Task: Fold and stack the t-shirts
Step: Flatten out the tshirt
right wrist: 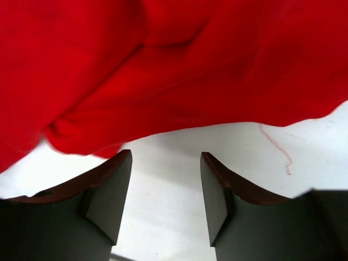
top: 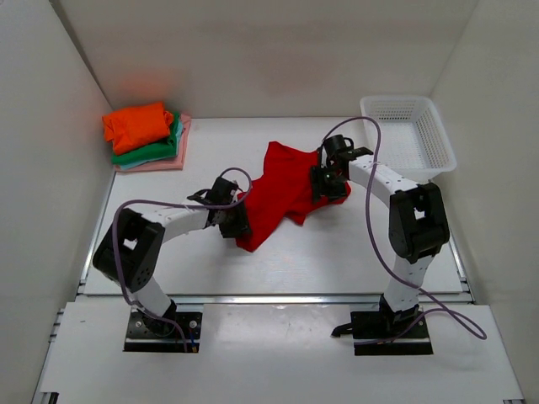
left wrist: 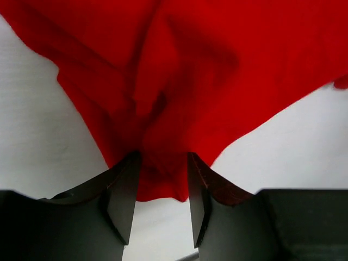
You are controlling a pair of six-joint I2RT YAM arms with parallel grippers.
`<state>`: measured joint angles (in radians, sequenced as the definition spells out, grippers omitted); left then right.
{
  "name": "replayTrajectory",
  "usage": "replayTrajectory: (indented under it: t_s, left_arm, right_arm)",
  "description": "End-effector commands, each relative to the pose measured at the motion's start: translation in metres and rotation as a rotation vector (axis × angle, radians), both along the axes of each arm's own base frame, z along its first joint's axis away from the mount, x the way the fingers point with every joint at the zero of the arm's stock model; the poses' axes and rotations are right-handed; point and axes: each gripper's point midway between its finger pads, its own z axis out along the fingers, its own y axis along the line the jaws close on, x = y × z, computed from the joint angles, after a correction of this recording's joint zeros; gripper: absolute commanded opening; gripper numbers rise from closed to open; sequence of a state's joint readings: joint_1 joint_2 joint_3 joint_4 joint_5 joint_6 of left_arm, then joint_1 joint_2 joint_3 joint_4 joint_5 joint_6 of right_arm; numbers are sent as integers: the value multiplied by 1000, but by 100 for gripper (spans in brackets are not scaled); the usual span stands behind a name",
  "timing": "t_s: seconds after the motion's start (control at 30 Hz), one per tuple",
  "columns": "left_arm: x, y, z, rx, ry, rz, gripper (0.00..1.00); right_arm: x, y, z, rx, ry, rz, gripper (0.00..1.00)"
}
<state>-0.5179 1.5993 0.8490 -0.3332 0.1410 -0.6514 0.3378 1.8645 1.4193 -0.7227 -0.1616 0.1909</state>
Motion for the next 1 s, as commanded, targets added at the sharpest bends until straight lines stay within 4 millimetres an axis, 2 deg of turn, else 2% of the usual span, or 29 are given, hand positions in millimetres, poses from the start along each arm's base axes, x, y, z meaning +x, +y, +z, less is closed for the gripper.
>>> replayTrajectory:
  t_s: [0.0,0.07,0.1,0.13,0.17,0.2,0.23,0.3,0.33,0.37,0.4,0.43,0.47,0.53,0.57,0.63,0.67,0.7,0.73,0.8,0.83,0.87,0.9,0.93,0.97]
  left_arm:
    - [35,-21,19,-90,-37,86,51]
    - [43,-21,5,-26,-5,105,48]
    - [46,-22,4,-23,-6,113,46]
    - [48,-21,1,-26,7,118,42]
    - [50,-23,-2,-39,21,139,28]
    - [48,-23,-7,-58,51,157,9]
    - [50,-23,-5,-93,63,169,0]
    - [51,-20,-5,-108,70,180,0]
    - [51,-16,-5,-101,69,185,0]
    - [52,-14,0,-104,58,185,0]
    - [52,-13,4,-110,51,183,0]
    - [54,-10,13,-128,30,182,0]
    - [55,-7,14,-128,30,185,0]
    - [64,-3,36,-159,-24,178,0]
    - [73,1,50,-161,-50,199,0]
    - [88,12,95,-154,-153,209,0]
    - [97,25,124,-116,-239,221,0]
    - [98,32,132,-83,-257,221,0]
    - [109,41,163,-41,-355,235,0]
    - [112,51,197,2,-448,239,0]
    - [111,54,215,-2,-491,246,0]
    - [108,51,217,-18,-493,237,0]
    - [94,41,223,-108,-486,217,0]
    - [91,38,232,-151,-498,223,0]
    - [87,41,231,-167,-491,235,0]
  right_arm:
    - [31,-15,16,-14,-147,-71,52]
    - [31,-24,-4,-15,-111,-100,56]
    - [36,-25,-3,-5,-126,-111,56]
    - [36,-27,-10,2,-109,-114,57]
    - [37,-26,-12,14,-106,-116,57]
    - [41,-26,-24,16,-95,-112,58]
    - [44,-23,-28,31,-86,-112,57]
    - [51,-24,-37,45,-71,-119,56]
    - [53,-24,-42,46,-54,-131,52]
    - [53,-22,-47,72,-26,-125,33]
    - [55,-24,-47,75,-20,-134,20]
    - [58,-23,-42,76,-25,-128,0]
    - [60,-23,-34,71,-44,-122,0]
    - [61,-33,-19,32,-65,-128,0]
    - [69,-34,-1,33,-115,-121,0]
    - [72,-47,32,-10,-170,-134,0]
    - [73,-54,52,-24,-211,-145,0]
    - [76,-56,71,-28,-255,-150,0]
    - [73,-65,93,-43,-305,-169,1]
    - [60,-77,125,-44,-380,-192,0]
    - [58,-79,133,-51,-405,-187,0]
    - [49,-81,137,-52,-411,-178,0]
    - [18,-59,124,-44,-358,-108,0]
    - [9,-52,110,-35,-329,-90,0]
    - [5,-38,110,-2,-338,-77,1]
